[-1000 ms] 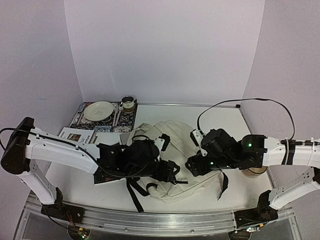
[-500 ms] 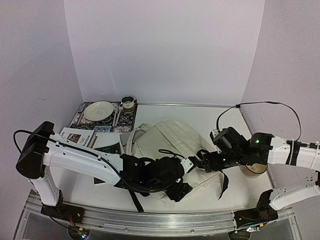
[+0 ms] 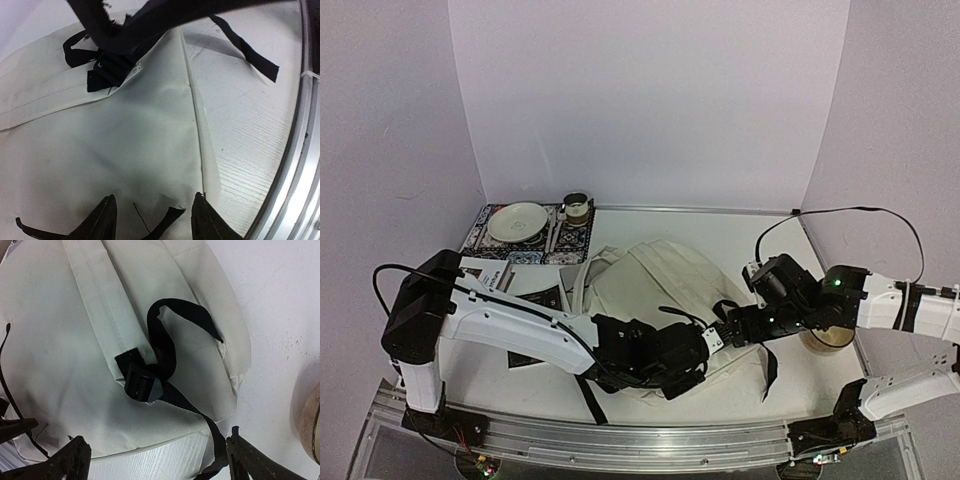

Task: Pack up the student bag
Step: Pick up the pocket on the back of the student bag.

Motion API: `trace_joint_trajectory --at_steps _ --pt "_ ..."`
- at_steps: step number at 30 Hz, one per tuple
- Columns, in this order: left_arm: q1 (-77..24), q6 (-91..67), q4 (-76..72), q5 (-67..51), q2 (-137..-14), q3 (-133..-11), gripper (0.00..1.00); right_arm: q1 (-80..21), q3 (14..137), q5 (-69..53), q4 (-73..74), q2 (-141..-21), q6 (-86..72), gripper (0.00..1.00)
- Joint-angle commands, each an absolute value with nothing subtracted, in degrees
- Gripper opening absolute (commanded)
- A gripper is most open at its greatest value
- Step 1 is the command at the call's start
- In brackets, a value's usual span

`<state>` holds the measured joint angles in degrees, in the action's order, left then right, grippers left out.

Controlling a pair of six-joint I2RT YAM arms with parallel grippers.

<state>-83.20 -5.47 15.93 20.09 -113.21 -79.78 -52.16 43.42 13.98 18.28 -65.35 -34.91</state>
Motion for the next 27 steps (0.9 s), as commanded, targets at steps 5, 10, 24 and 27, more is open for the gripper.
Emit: trace_joint_trajectory --at_steps 5,10,24,27 --pt "-83.41 -4.63 16.88 26.82 -113.15 -81.87 0.12 -51.94 42.46 11.85 19.02 -63.65 -32.95 0.94" --pt "-83.28 -8.67 16.60 28.56 -110.43 -80.06 0.00 -51.89 41.56 8.15 16.13 -64.02 -30.62 0.94" --pt "-73.18 -25.40 4.46 12.48 -99.55 -67.60 0.00 -57.96 34.74 -3.84 -1.70 -66.55 -22.50 0.94" --pt "-72.03 -26.95 2.22 10.12 -98.24 -66.36 0.00 -60.49 34.23 -1.59 -4.66 -67.43 -20.77 0.94"
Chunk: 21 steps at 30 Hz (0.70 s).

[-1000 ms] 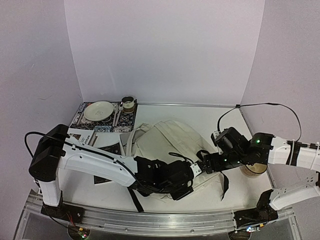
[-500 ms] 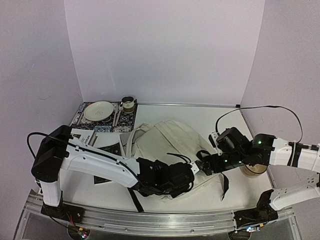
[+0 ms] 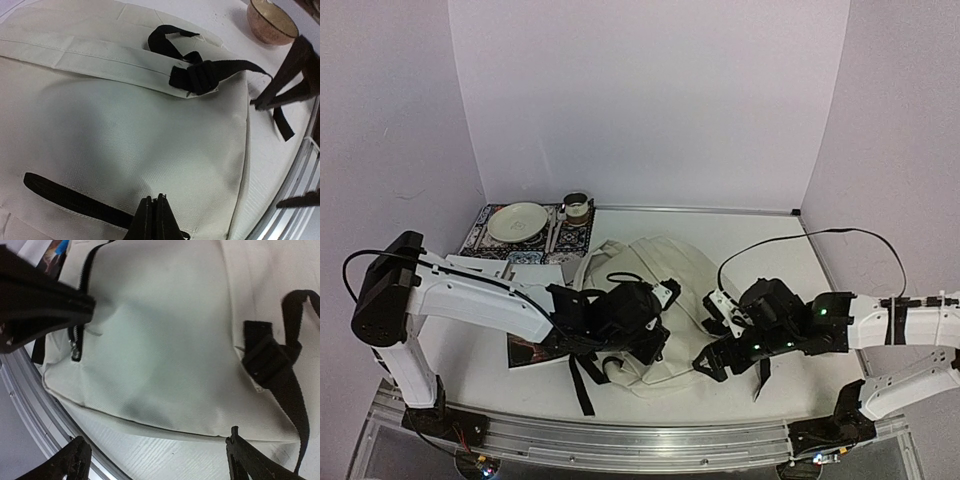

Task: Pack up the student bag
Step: Pick up the pocket on the back of the student bag, then hold the student bag at the center of the board.

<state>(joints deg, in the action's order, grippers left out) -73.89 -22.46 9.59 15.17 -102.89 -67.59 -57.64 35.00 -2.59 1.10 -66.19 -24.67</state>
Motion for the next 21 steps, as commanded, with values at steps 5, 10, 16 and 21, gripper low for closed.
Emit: trace_joint_trajectory --at_steps 5,10,16,21 --pt "-71.75 -29.41 -1.79 5.18 -97.74 -66.12 0.00 -63.71 35.29 3.23 -7.76 -68.98 -19.87 0.91" --pt "-71.79 -31.29 -5.92 1.06 -97.85 -66.47 0.00 -66.79 35.53 6.51 -10.68 -69.84 -20.06 0.88" --pt "-71.77 -32.53 -8.63 0.18 -96.09 -67.03 0.00 -67.40 33.82 8.87 -14.88 -72.57 -22.45 0.82" --pt "-71.76 -33.92 -9.18 0.26 -94.70 -66.90 0.00 -67.41 30.36 13.59 -19.79 -72.35 -23.05 0.78"
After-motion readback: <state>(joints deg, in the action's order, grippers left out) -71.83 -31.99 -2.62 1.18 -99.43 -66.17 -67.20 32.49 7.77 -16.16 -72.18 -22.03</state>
